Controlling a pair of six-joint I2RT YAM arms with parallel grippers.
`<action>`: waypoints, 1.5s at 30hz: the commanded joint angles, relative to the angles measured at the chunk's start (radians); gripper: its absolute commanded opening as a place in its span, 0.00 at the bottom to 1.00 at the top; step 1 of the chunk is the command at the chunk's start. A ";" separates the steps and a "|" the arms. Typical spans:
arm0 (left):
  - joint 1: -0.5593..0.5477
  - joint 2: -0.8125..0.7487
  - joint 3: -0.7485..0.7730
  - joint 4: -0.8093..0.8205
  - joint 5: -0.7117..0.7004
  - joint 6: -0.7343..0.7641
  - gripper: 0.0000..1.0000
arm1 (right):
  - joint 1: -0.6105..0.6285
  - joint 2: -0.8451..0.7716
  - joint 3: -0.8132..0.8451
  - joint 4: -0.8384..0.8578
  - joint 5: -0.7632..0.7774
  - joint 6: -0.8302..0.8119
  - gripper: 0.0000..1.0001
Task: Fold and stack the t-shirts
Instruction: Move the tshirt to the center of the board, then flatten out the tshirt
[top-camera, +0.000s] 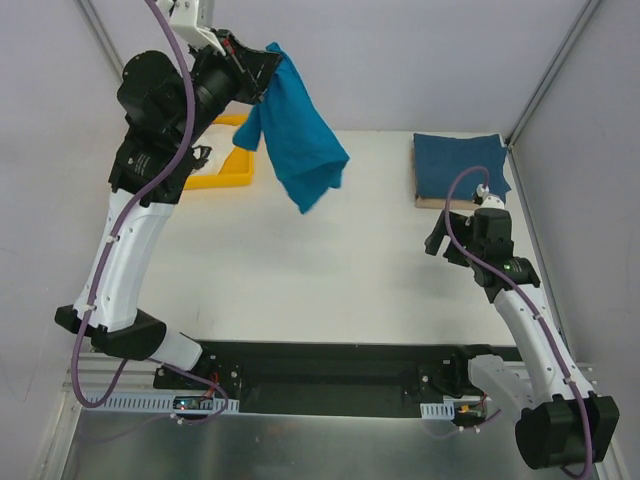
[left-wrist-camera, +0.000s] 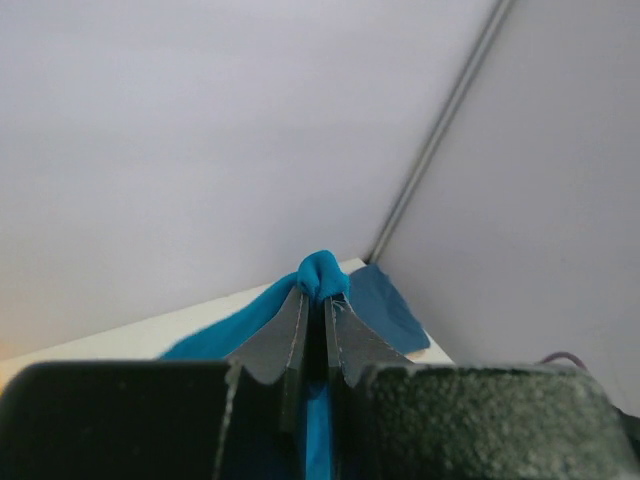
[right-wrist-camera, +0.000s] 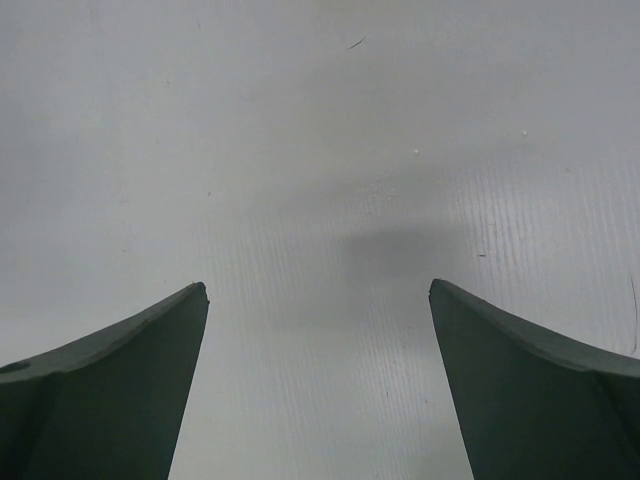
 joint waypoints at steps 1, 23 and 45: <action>-0.076 0.004 -0.072 0.045 0.060 0.007 0.00 | -0.006 -0.044 0.000 -0.002 0.029 0.014 0.97; 0.025 0.041 -0.923 -0.110 -0.103 -0.269 0.99 | 0.059 0.090 0.042 -0.024 -0.031 -0.023 0.97; 0.023 -0.357 -1.471 0.062 0.120 -0.355 0.99 | 0.309 0.504 0.030 0.028 -0.181 0.008 0.60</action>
